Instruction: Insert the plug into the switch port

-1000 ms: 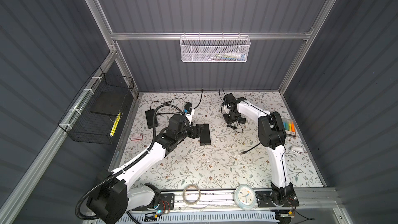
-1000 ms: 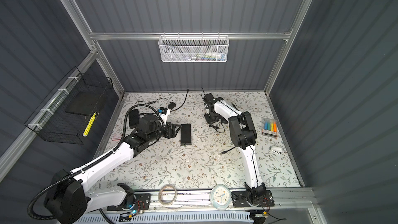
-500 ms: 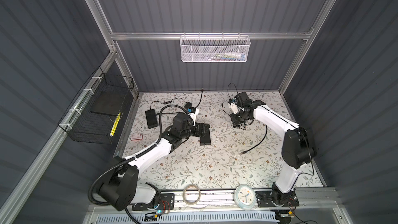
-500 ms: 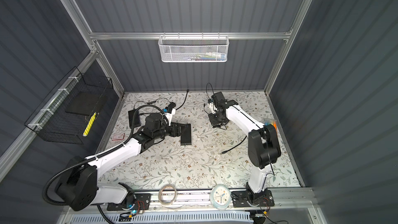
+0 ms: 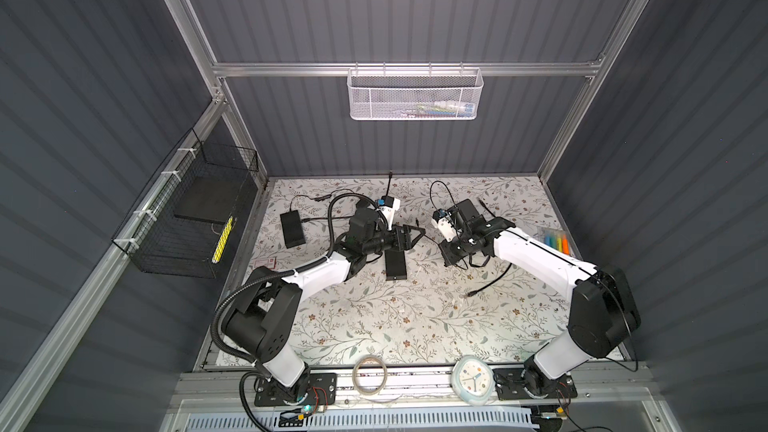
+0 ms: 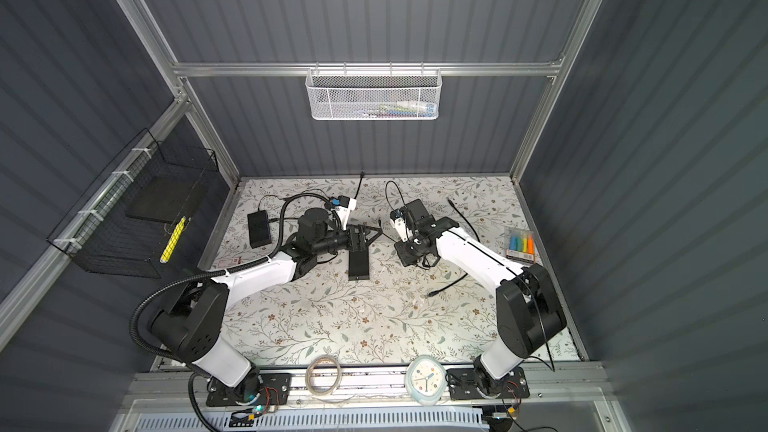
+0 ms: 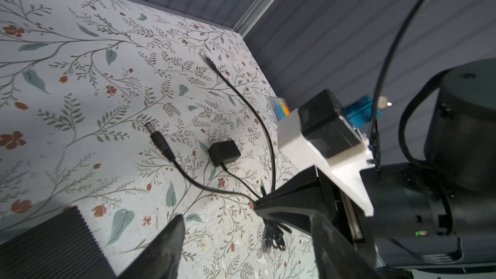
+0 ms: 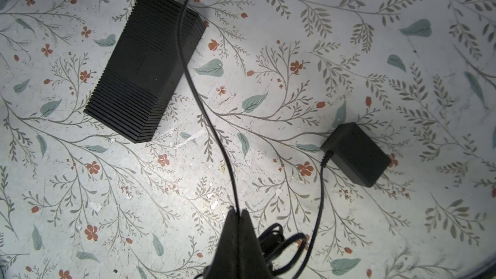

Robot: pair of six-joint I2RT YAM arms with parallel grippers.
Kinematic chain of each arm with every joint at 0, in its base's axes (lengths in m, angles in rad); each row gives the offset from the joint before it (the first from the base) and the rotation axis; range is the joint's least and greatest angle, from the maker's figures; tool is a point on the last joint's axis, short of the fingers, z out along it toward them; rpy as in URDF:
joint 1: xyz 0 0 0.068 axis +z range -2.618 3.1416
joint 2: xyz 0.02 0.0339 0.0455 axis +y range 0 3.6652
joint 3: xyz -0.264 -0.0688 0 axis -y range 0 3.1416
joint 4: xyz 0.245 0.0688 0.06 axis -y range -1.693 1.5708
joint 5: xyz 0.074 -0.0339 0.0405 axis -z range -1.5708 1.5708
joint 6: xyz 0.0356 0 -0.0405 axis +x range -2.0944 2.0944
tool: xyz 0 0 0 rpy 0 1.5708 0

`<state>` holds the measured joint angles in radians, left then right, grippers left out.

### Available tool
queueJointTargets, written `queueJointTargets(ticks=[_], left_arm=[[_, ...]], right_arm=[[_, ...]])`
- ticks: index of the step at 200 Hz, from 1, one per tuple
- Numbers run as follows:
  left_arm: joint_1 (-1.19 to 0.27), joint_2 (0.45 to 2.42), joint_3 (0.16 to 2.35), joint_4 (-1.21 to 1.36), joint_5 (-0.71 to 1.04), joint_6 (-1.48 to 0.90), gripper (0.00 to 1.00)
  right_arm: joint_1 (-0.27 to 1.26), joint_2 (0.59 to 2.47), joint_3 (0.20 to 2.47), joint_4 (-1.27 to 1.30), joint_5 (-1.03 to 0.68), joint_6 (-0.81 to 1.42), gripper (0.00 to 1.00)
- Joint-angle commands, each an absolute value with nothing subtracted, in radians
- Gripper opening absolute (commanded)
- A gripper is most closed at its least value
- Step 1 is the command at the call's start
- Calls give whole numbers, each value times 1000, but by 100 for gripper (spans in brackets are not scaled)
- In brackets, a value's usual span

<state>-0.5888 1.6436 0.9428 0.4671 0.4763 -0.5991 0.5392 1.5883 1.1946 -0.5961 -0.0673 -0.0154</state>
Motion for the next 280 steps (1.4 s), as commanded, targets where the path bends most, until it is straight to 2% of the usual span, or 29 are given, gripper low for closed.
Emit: queueJointTargets(ticks=[1, 64, 102, 139, 173, 198, 216, 269, 280], left_arm=[[-594, 1673, 977, 491, 500, -620, 74], [-591, 1727, 1026, 442, 449, -628, 74], [-591, 1764, 1069, 462, 467, -640, 71], [-584, 1771, 1086, 470, 471, -646, 63], [-578, 1765, 1086, 460, 480, -640, 44], [-575, 1758, 1086, 453, 486, -640, 40], [-574, 1755, 1086, 442, 486, -634, 33], [-570, 1746, 1086, 436, 495, -625, 25], [-569, 1746, 1086, 438, 497, -627, 19]], right_arm=[[551, 1542, 1189, -592, -63, -19, 0], [591, 1452, 1162, -610, -61, -44, 0], [616, 1442, 1144, -635, -49, -60, 0], [622, 1440, 1126, -641, -24, -62, 0], [622, 1441, 1119, -639, -3, -64, 0], [623, 1445, 1118, -639, 8, -63, 0], [622, 1445, 1117, -637, 16, -66, 0], [621, 1451, 1112, -645, 41, -71, 0], [623, 1454, 1112, -648, 40, -75, 0]])
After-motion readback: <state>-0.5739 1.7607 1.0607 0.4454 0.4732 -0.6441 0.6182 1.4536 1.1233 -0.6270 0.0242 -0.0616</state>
